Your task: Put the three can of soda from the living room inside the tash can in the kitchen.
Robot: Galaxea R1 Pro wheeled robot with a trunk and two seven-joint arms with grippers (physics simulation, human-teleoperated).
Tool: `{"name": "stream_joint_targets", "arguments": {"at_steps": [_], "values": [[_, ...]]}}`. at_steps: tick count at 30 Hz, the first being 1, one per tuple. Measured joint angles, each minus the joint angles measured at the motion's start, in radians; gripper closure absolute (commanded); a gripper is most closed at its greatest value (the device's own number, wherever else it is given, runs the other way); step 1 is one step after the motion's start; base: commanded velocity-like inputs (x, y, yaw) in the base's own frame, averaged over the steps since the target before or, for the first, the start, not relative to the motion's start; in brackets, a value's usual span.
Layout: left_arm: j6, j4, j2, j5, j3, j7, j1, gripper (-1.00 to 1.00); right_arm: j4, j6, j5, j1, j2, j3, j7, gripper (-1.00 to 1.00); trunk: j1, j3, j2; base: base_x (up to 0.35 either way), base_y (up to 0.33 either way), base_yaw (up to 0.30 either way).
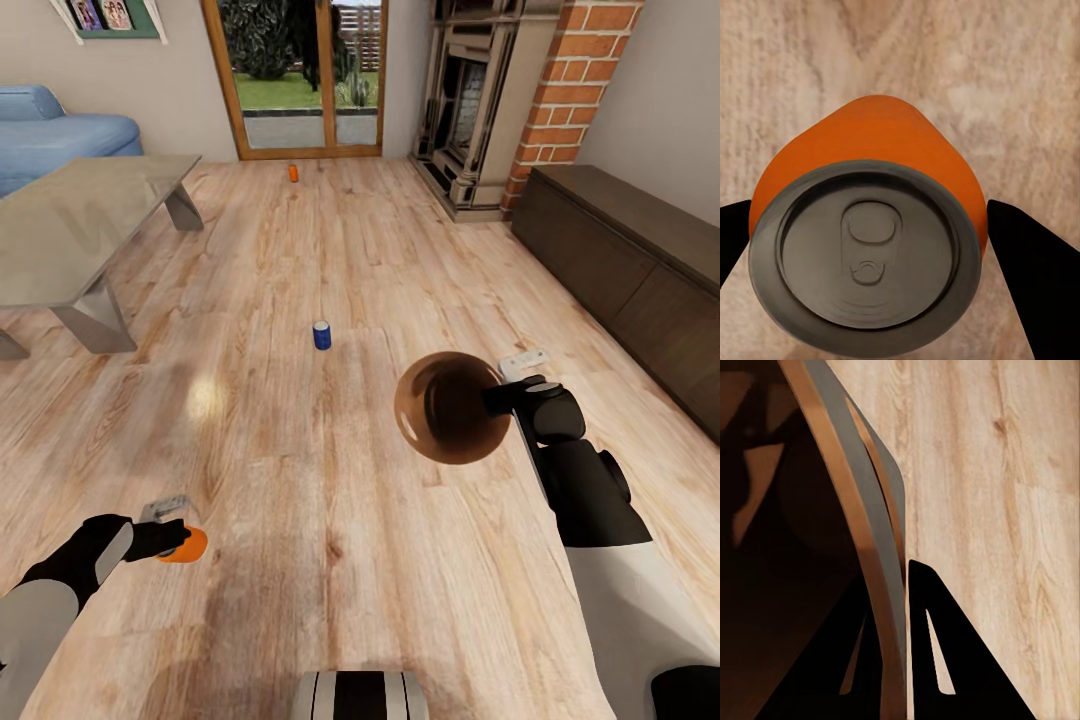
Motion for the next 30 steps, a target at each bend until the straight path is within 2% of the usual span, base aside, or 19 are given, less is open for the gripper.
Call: {"name": "stream_joint_targets", "arguments": {"at_steps": [4, 8, 9, 10, 11, 12, 13, 15, 17, 18, 19, 20, 21, 23, 24, 25, 28, 29, 30], "values": [[-0.003, -0.023, -0.018, 0.006, 0.007, -0.015, 0.023, 1.00, 0.004, 0.013, -0.003, 0.013, -0.023, 0.024, 0.006, 1.00, 0.000, 0.000, 0.000, 0.000, 0.000, 0.000], [-0.005, -0.046, -0.023, 0.005, 0.009, -0.021, 0.046, 1.00, 0.005, 0.013, -0.012, 0.017, -0.046, 0.032, 0.011, 1.00, 0.000, 0.000, 0.000, 0.000, 0.000, 0.000], [-0.004, -0.166, -0.024, 0.013, 0.010, -0.022, 0.142, 1.00, 0.005, 0.010, 0.049, 0.018, -0.050, 0.032, 0.081, 1.00, 0.000, 0.000, 0.000, 0.000, 0.000, 0.000], [-0.005, -0.125, -0.024, 0.000, 0.008, -0.022, 0.197, 1.00, 0.005, 0.008, 0.063, 0.018, -0.051, 0.033, 0.132, 1.00, 0.000, 0.000, 0.000, 0.000, 0.000, 0.000], [-0.005, -0.105, -0.024, -0.001, 0.008, -0.022, 0.198, 1.00, 0.004, 0.004, 0.083, 0.018, -0.051, 0.032, 0.227, 1.00, 0.000, 0.000, 0.000, 0.000, 0.000, 0.000], [-0.004, -0.129, -0.024, 0.010, 0.009, -0.023, 0.198, 1.00, 0.007, 0.011, 0.029, 0.018, -0.052, 0.034, 0.286, 1.00, 0.000, 0.000, 0.000, 0.000, 0.000, 0.000], [-0.005, -0.129, -0.025, 0.005, 0.009, -0.024, 0.199, 1.00, 0.012, 0.012, -0.047, 0.018, -0.051, 0.036, 0.311, 1.00, 0.000, 0.000, 0.000, 0.000, 0.000, 0.000], [-0.005, -0.129, -0.025, 0.006, 0.009, -0.024, 0.199, 1.00, 0.003, 0.012, -0.047, 0.018, -0.051, 0.037, 0.375, 1.00, 0.000, 0.000, 0.000, 0.000, 0.000, 0.000], [-0.005, -0.130, -0.025, 0.006, 0.009, -0.024, 0.200, 1.00, 0.003, 0.012, -0.022, 0.018, -0.052, 0.035, 0.297, 1.00, 0.000, 0.000, 0.000, 0.000, 0.000, 0.000], [-0.005, -0.130, -0.024, 0.006, 0.009, -0.024, 0.200, 1.00, 0.003, 0.007, 0.055, 0.018, -0.052, 0.034, 0.290, 1.00, 0.000, 0.000, 0.000, 0.000, 0.000, 0.000], [-0.005, -0.131, -0.024, 0.006, 0.009, -0.024, 0.201, 1.00, 0.002, 0.001, 0.111, 0.018, -0.053, 0.033, 0.289, 1.00, 0.000, 0.000, 0.000, 0.000, 0.000, 0.000], [-0.005, -0.131, -0.024, 0.006, 0.009, -0.024, 0.201, 1.00, 0.000, 0.001, 0.129, 0.018, -0.053, 0.033, 0.291, 1.00, 0.000, 0.000, 0.000, 0.000, 0.000, 0.000], [-0.004, -0.131, -0.024, 0.006, 0.009, -0.024, 0.201, 1.00, 0.000, 0.002, 0.104, 0.018, -0.053, 0.033, 0.290, 1.00, 0.000, 0.000, 0.000, 0.000, 0.000, 0.000], [-0.005, -0.130, -0.025, 0.006, 0.009, -0.024, 0.200, 1.00, 0.000, 0.013, -0.009, 0.019, -0.052, 0.036, 0.297, 1.00, 0.000, 0.000, 0.000, 0.000, 0.000, 0.000], [-0.005, -0.130, -0.025, 0.006, 0.009, -0.024, 0.200, 1.00, -0.001, 0.013, -0.045, 0.018, -0.052, 0.037, 0.299, 1.00, 0.000, 0.000, 0.000, 0.000, 0.000, 0.000], [-0.005, -0.130, -0.025, 0.006, 0.009, -0.024, 0.200, 1.00, -0.001, 0.013, -0.046, 0.018, -0.052, 0.037, 0.299, 1.00, 0.000, 0.000, 0.000, 0.000, 0.000, 0.000], [-0.005, -0.131, -0.024, 0.006, 0.009, -0.023, 0.201, 1.00, -0.001, 0.005, 0.061, 0.018, -0.052, 0.034, 0.291, 1.00, 0.000, 0.000, 0.000, 0.000, 0.000, 0.000], [-0.005, -0.131, -0.024, 0.006, 0.009, -0.023, 0.201, 1.00, -0.001, 0.003, 0.071, 0.018, -0.053, 0.033, 0.291, 1.00, 0.000, 0.000, 0.000, 0.000, 0.000, 0.000], [-0.005, -0.131, -0.024, 0.006, 0.008, -0.023, 0.201, 1.00, -0.001, 0.006, 0.057, 0.018, -0.052, 0.034, 0.292, 1.00, 0.000, 0.000, 0.000, 0.000, 0.000, 0.000]]}}
